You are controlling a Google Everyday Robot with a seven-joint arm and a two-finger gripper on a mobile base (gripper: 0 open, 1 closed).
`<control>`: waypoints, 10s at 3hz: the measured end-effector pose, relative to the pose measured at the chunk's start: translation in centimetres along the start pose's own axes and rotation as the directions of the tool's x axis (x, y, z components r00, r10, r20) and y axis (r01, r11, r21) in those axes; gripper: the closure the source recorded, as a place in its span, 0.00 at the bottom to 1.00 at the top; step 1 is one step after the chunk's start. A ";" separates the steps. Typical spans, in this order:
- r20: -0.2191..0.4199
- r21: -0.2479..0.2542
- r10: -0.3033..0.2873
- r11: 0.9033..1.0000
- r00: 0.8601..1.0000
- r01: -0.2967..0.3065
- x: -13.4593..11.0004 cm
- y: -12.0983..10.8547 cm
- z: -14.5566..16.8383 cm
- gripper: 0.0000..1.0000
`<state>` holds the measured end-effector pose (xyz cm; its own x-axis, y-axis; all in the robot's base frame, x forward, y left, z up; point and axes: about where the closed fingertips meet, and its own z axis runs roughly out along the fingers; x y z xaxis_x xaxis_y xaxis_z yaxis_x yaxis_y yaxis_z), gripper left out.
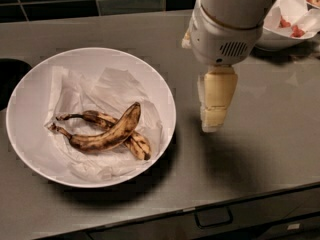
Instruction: Pick banana from white bowl
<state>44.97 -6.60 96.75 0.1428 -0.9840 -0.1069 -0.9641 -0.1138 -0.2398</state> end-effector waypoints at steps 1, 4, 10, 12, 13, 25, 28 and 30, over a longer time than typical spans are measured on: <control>-0.002 0.037 -0.040 0.999 0.999 0.040 -2.5 0.4 -1.5 0.00; 0.062 0.039 -0.160 0.987 0.985 0.158 -8.6 1.5 -0.8 0.00; 0.084 -0.033 -0.234 0.971 0.968 0.238 -13.5 1.1 2.6 0.00; 0.077 -0.079 -0.260 0.961 0.963 0.266 -14.8 1.0 4.8 0.08; 0.055 -0.108 -0.261 0.958 0.964 0.266 -14.8 1.2 6.0 0.15; -0.091 -0.195 -0.265 0.950 0.960 0.244 -13.1 2.4 8.9 0.69; -0.064 -0.141 -0.255 0.959 0.965 0.244 -13.2 2.4 7.6 1.00; -0.030 0.018 -0.255 0.967 0.967 0.255 -13.1 3.8 1.5 1.00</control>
Offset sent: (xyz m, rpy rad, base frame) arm -0.0293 0.0598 0.0154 -0.0153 -0.0229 0.1066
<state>39.79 6.06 95.76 0.3767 -0.9263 -0.0130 -0.8915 -0.3586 -0.2769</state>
